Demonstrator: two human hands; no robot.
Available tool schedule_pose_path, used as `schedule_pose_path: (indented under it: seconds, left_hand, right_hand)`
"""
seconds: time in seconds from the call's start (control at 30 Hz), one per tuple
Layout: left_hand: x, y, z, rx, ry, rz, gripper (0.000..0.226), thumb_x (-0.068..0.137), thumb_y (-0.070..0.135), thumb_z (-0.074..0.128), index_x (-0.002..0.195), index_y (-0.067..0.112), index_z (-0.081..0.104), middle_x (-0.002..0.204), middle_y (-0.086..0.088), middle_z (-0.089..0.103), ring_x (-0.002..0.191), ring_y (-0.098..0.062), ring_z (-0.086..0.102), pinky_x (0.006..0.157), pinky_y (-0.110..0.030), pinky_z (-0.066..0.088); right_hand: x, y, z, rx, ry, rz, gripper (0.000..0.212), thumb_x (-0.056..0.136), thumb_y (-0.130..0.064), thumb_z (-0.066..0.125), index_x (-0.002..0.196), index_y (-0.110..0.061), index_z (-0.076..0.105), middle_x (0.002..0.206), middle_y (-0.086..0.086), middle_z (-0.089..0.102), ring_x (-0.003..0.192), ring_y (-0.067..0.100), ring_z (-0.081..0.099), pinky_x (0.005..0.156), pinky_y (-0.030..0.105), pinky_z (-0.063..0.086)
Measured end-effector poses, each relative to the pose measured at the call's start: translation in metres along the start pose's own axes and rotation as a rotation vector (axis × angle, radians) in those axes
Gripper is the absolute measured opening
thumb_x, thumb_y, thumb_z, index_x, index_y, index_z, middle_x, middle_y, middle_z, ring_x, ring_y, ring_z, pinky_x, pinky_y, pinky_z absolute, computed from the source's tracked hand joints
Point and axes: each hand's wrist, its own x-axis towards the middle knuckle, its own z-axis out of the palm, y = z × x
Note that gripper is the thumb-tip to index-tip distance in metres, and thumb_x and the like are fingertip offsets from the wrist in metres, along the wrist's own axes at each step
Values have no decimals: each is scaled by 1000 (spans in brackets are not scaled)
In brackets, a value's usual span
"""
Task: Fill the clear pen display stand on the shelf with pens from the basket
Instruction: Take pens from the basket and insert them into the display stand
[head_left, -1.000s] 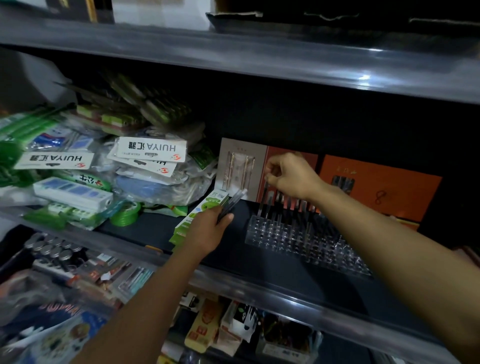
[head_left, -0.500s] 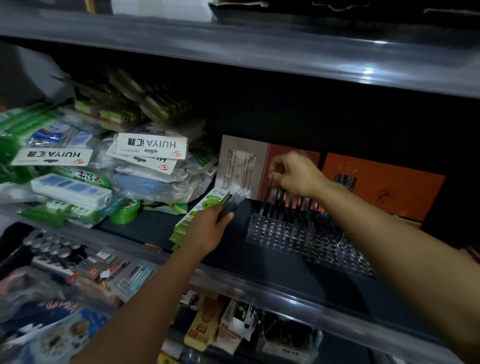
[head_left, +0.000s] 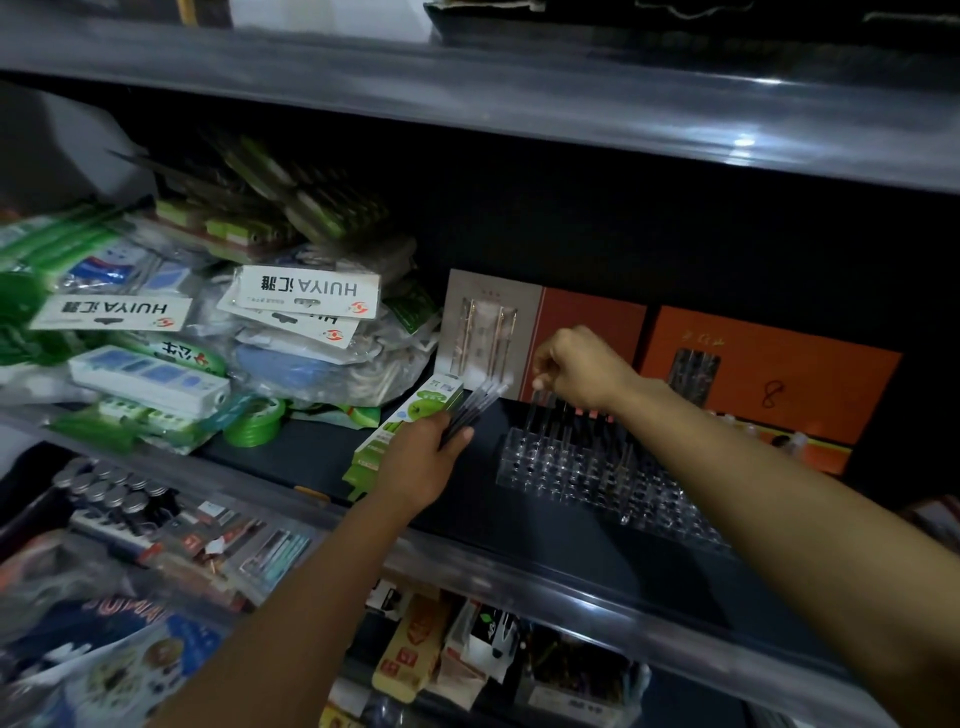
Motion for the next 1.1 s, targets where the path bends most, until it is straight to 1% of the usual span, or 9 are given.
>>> schedule_pose_path:
  seconds: [0.2,0.27,0.33,0.4,0.5,0.83,0.9,1.0,1.1]
  left_hand:
    - [0,-1,-1,-29,-8,-2,29,94,27,54,99,0,63,91,-17,68,86,-30,63,76,-40,51]
    - [-1,-1,-2,-23,-10,5,31,94,28,53,99,-1,63,90,-18,68,85,-31,63,75,-40,51]
    - [-1,0,-4,-13,-9,11,31,95,28,53,101,0,63,91,-17,68,85,-30,63,74,-38,50]
    - [-2,2,-5,-4,-4,11,30,95,29,52,99,1,62,88,-17,68,83,-31,62,73,-37,50]
    - [-3,9,-5,20,13,14,30,94,31,52,95,3,62,82,-16,66,78,-30,62,70,-38,49]
    - [-11,29,-7,48,7,48,28,94,32,53,89,6,61,81,-12,66,77,-28,61,71,-43,49]
    - [-13,26,-10,66,9,42,28,94,32,53,91,6,61,82,-12,66,79,-29,61,71,-42,49]
    - [-15,20,-16,73,20,14,27,94,31,53,88,5,60,78,-15,64,77,-32,61,70,-42,49]
    - [-16,16,-19,77,18,4,28,94,29,53,85,3,57,72,-14,61,76,-33,59,66,-39,46]
  right_hand:
    - [4,2,2,-15,-15,-16,6,86,-10,69,83,-15,69,80,1,64,75,17,64,66,28,49]
    - [2,0,-1,26,7,-40,20,85,-14,71,105,-12,70,94,4,69,86,17,66,77,31,55]
    - [-6,-6,-9,164,45,-74,26,85,-15,72,111,-12,69,92,-1,69,82,6,65,76,20,53]
    - [-16,-16,-17,291,38,-96,21,86,-18,71,106,-12,70,84,-6,67,70,-4,62,65,7,48]
    - [-24,-26,-22,342,-2,-87,20,85,-27,73,96,-11,70,82,2,70,67,6,65,57,11,49]
    - [-34,-38,-32,449,54,36,8,83,-9,73,78,-6,69,59,-8,60,42,-8,52,43,7,38]
    - [-36,-37,-41,470,97,41,9,85,-5,70,77,-8,68,64,-6,62,51,-6,55,50,11,44]
    - [-35,-29,-54,440,149,37,17,87,-8,68,73,-17,63,74,1,63,71,12,58,69,31,50]
    - [-38,-21,-65,315,172,6,7,90,-12,64,83,-10,66,85,2,65,80,12,58,76,29,46]
